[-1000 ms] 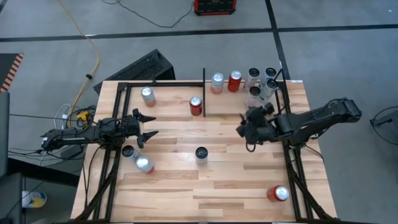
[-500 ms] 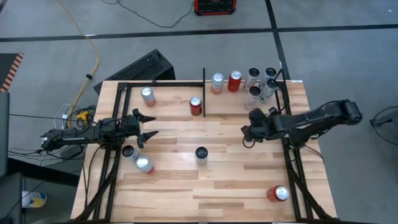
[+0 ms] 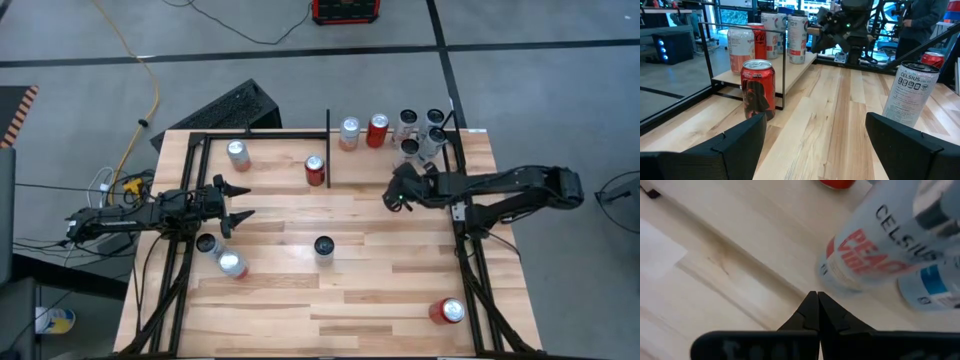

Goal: Place canned beverage on shelf
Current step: Put the black pink soda can on the shelf, then put the red soda can on the shelf

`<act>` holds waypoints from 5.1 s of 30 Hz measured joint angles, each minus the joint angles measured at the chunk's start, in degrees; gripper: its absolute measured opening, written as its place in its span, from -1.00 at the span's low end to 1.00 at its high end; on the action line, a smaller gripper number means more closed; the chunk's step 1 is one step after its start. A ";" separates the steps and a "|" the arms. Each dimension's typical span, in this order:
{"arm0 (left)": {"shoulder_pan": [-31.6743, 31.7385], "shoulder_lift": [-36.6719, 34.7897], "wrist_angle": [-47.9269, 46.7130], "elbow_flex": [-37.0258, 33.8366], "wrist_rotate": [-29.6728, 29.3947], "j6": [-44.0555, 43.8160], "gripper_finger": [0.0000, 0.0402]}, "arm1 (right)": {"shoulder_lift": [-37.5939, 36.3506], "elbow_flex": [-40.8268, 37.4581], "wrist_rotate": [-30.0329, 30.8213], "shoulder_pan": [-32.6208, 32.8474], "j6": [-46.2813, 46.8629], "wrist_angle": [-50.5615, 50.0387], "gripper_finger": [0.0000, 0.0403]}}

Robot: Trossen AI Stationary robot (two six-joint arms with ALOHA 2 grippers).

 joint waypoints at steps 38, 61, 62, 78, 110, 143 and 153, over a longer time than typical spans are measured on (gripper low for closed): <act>-0.02 0.01 0.01 0.00 0.00 0.00 0.63 | 0.39 0.00 -7.03 -11.99 -14.54 8.20 -0.93; 0.00 0.00 0.02 -0.01 0.00 0.00 0.63 | 0.39 0.00 -3.67 -8.21 -13.32 2.61 -0.93; 0.00 0.00 0.02 -0.01 0.00 0.00 0.63 | 0.39 0.00 -3.07 -8.21 -13.32 2.51 -0.93; -0.01 0.00 0.02 0.00 0.00 0.00 0.63 | 0.39 0.00 0.41 -11.02 -13.85 2.90 -0.93; 0.00 -0.01 0.02 -0.01 0.00 0.00 0.63 | 0.39 0.00 1.80 -14.57 -16.84 6.93 -0.91; 0.00 -0.01 0.01 0.00 0.00 0.00 0.63 | 0.39 19.70 -17.46 8.63 -0.64 -10.92 -0.90; 0.00 -0.01 0.02 -0.01 0.00 0.00 0.63 | 0.35 29.83 -41.94 33.76 24.72 -8.45 -0.90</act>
